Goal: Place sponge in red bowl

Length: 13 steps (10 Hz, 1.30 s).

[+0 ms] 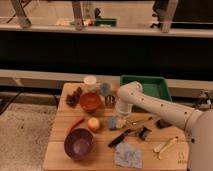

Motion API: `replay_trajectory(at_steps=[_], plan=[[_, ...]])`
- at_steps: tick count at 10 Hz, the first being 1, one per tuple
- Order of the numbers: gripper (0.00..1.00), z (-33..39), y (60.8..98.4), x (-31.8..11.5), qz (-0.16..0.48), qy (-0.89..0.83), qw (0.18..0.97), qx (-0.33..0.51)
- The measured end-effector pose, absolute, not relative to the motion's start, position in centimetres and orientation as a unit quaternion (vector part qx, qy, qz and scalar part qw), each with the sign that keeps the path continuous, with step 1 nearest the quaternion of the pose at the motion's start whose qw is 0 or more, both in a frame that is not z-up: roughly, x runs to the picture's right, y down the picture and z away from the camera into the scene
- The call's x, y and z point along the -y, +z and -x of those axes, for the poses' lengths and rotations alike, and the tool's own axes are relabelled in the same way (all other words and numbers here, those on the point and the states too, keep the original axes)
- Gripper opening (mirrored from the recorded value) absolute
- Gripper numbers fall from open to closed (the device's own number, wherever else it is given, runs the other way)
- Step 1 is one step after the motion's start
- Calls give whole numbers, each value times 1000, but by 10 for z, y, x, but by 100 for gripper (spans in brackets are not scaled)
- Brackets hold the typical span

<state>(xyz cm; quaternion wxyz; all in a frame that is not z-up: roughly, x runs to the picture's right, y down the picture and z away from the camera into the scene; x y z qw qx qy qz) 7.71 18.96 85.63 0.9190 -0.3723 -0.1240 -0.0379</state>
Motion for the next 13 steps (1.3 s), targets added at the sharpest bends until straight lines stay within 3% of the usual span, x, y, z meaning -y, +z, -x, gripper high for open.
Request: replay_trajectory(at_steps=[13], plan=[[0, -75, 837, -176, 356, -51, 926, 118]])
